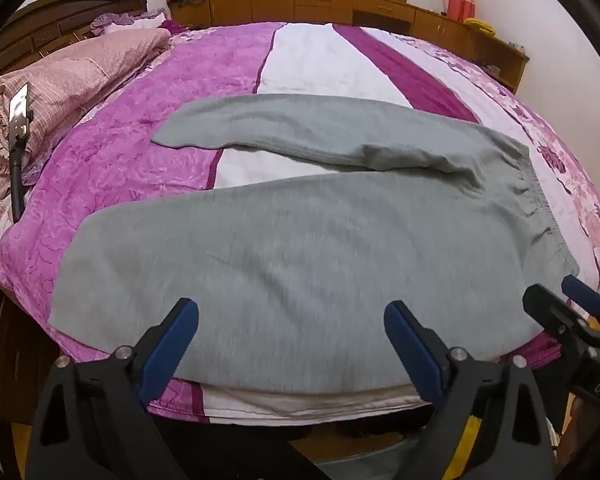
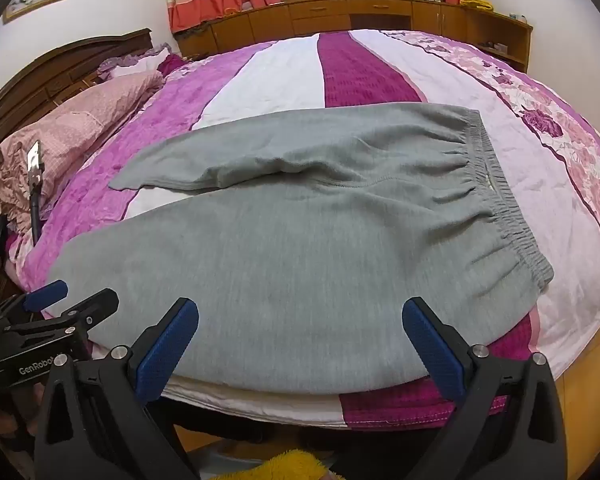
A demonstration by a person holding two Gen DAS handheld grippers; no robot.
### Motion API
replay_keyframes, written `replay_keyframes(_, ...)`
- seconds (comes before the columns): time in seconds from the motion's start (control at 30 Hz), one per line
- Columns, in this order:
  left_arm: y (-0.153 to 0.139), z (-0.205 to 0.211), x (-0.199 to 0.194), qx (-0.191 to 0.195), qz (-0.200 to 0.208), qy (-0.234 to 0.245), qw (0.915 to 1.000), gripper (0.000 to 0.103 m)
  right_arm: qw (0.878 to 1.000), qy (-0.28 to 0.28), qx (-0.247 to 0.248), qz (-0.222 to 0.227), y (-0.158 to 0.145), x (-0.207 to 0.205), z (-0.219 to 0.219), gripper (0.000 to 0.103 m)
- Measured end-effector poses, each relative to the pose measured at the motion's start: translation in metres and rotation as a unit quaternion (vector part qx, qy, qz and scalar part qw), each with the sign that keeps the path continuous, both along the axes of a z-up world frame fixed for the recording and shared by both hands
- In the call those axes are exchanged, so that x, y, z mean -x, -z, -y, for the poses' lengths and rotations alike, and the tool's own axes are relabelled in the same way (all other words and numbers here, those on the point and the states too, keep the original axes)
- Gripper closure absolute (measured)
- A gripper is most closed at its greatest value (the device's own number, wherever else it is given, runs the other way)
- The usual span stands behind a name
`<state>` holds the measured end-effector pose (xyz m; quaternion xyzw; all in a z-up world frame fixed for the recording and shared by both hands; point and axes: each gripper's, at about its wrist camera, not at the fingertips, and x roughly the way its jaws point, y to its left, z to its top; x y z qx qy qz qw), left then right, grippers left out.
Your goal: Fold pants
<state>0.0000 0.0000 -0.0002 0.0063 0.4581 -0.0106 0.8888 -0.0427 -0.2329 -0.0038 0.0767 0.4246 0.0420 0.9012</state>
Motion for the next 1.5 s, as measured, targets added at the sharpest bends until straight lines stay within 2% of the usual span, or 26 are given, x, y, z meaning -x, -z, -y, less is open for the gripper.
replay_keyframes(0.33,0.0038,0.0031,-0.0020,0.000,-0.010,0.005,0.9999,0.007,1.000,-0.003,0.001,0.007,0.0021,0.0061,0.0002,0.004)
replay_keyframes(0.6,0.0046,-0.0003,-0.0007,0.003,-0.011,0.003,0.9999,0.007,1.000,0.002,-0.003,-0.006,0.0023,-0.0018,0.0012,0.004)
replay_keyframes(1.5,0.0072,-0.0037,0.0006,0.004,-0.021,0.000,0.9998,0.007,1.000,0.004,-0.004,-0.009,0.0050,-0.0006,0.0000,0.004)
